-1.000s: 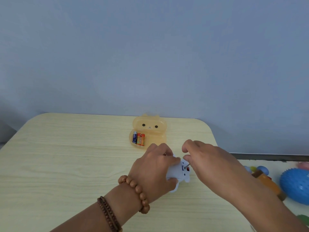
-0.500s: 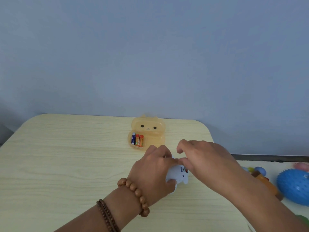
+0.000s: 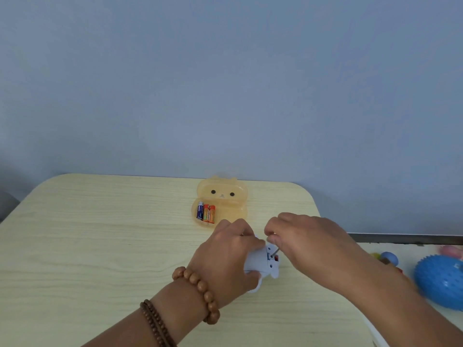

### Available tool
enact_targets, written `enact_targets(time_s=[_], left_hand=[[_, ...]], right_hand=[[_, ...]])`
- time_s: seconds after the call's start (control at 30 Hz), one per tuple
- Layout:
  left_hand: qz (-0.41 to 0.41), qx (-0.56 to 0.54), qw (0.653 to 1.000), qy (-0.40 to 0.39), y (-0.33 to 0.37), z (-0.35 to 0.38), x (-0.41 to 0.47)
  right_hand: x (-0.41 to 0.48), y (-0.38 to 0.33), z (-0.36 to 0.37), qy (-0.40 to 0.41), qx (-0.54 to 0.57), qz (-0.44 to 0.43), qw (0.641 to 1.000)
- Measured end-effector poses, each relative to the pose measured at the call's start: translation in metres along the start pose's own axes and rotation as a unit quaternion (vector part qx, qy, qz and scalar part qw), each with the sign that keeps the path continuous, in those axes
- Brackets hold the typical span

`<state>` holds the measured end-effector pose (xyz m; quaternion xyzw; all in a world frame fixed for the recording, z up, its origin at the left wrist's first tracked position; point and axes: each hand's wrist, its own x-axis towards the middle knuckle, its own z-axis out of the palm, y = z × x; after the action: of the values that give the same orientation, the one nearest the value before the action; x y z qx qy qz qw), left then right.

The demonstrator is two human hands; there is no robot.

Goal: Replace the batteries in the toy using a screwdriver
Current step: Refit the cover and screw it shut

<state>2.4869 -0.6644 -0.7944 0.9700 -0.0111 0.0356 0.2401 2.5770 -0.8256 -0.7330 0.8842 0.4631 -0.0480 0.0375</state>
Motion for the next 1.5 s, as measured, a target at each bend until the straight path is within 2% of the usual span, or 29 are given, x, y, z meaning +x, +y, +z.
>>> enact_targets(time_s=[0.17, 0.37, 0.6, 0.87, 1.03, 1.17, 1.37, 1.5], left_hand=[[-0.004, -0.007, 1.000, 0.003, -0.002, -0.001, 0.000], [-0.003, -0.012, 1.000, -0.006, 0.000, -0.002, 0.001], [-0.012, -0.021, 1.000, -0.009, -0.002, -0.004, 0.002], [-0.005, -0.029, 0.999, -0.015, 0.001, -0.005, 0.001], [-0.009, -0.031, 0.999, -0.014, -0.001, -0.003, 0.001], [-0.011, -0.027, 0.999, -0.014, -0.003, -0.002, 0.002], [0.007, -0.013, 1.000, -0.014, 0.002, -0.001, 0.001], [0.004, -0.018, 1.000, -0.009, 0.000, 0.001, 0.001]], right_hand=[[-0.008, 0.005, -0.003, -0.034, 0.075, -0.017, 0.996], [0.001, -0.005, 0.002, -0.006, 0.016, -0.020, 1.000], [-0.001, -0.004, -0.007, -0.030, 0.079, -0.028, 0.996], [0.003, -0.003, -0.005, 0.006, 0.018, -0.010, 1.000], [-0.006, -0.001, -0.008, -0.031, 0.096, 0.001, 0.995], [-0.006, 0.001, -0.009, -0.058, 0.117, 0.015, 0.991], [-0.002, -0.008, -0.005, -0.024, 0.060, 0.008, 0.998], [-0.005, -0.003, -0.007, -0.037, 0.081, -0.002, 0.996]])
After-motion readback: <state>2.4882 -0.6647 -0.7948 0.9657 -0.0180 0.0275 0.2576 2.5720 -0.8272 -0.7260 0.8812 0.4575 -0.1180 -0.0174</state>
